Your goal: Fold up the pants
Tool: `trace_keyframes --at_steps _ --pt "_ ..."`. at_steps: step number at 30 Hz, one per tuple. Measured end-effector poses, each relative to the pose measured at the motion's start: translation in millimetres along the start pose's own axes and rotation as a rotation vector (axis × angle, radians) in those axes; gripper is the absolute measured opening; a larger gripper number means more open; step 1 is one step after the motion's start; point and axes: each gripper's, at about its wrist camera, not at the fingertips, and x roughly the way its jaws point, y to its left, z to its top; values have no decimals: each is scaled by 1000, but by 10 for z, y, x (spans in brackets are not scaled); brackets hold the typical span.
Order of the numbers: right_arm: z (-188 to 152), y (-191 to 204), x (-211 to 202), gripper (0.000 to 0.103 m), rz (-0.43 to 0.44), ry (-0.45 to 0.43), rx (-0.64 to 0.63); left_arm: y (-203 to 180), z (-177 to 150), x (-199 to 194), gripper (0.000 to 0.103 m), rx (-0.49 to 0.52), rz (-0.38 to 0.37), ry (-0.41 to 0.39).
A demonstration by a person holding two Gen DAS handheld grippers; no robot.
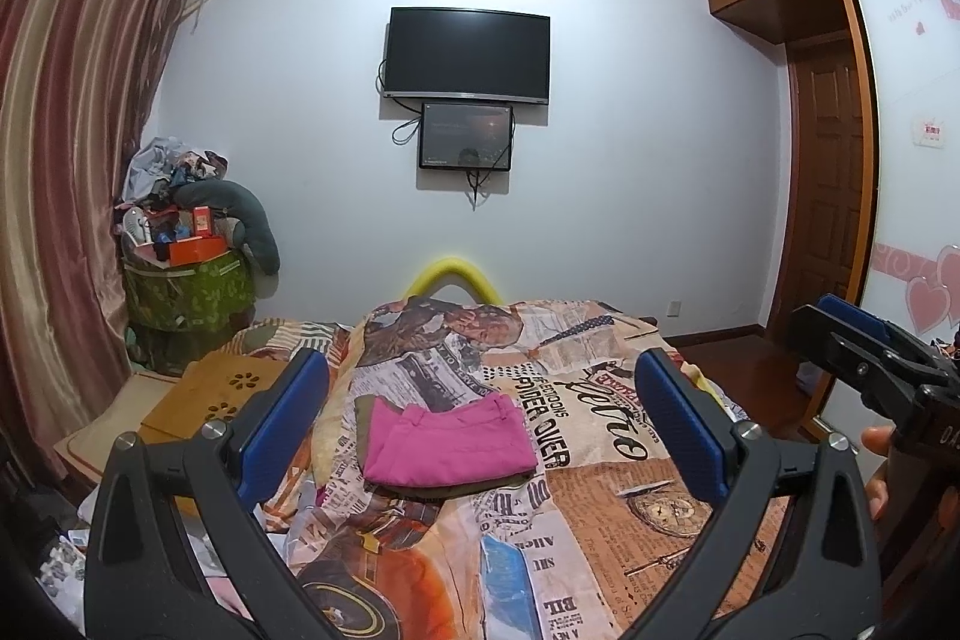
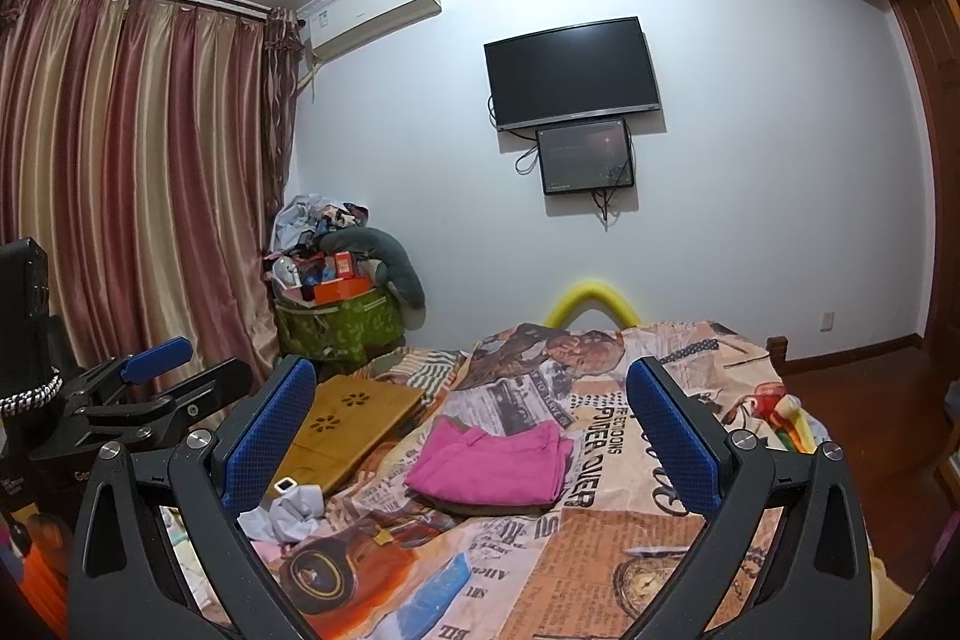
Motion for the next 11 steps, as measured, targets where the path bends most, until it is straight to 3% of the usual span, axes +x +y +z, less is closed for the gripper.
trace_keyframes --at_steps 11 --pt "-4 38 31 103 9 15 -7 -2 -17 19 103 -3 -13 14"
